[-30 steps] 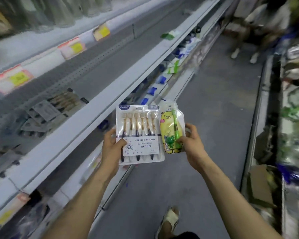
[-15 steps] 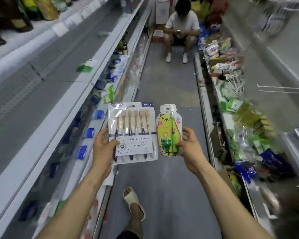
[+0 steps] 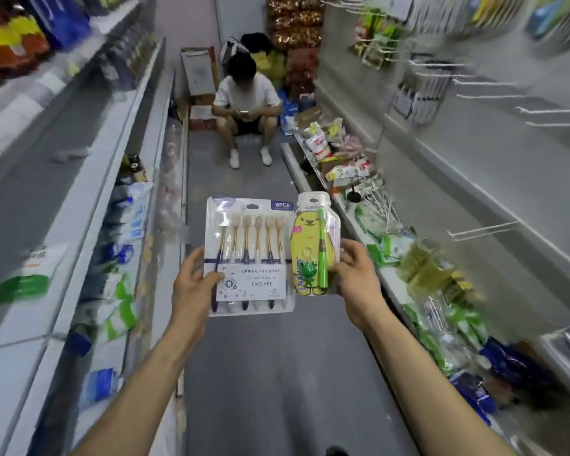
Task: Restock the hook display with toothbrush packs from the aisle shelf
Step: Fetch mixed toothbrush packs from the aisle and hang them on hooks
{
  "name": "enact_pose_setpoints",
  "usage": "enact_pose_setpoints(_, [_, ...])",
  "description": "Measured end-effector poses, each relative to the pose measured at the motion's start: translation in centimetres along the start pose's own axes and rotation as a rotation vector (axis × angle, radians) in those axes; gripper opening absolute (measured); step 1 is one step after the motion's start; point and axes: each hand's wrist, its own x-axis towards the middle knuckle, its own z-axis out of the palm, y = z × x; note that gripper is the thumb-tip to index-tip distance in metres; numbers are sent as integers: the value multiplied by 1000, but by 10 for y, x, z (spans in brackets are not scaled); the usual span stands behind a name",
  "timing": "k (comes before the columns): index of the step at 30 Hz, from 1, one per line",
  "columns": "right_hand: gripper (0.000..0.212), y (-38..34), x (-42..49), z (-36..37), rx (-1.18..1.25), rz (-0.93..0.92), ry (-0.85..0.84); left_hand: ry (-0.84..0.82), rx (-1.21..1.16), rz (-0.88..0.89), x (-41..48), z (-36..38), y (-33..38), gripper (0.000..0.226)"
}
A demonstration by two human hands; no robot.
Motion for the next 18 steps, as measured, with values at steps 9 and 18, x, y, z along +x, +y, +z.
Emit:
enact_pose_setpoints(9, [47, -40, 192, 16, 161, -77, 217, -205, -11, 58, 215, 96, 51, 58])
enact_pose_setpoints(18, [45, -103, 372, 58, 145, -73, 268, -260, -36, 45, 413, 180, 105, 58])
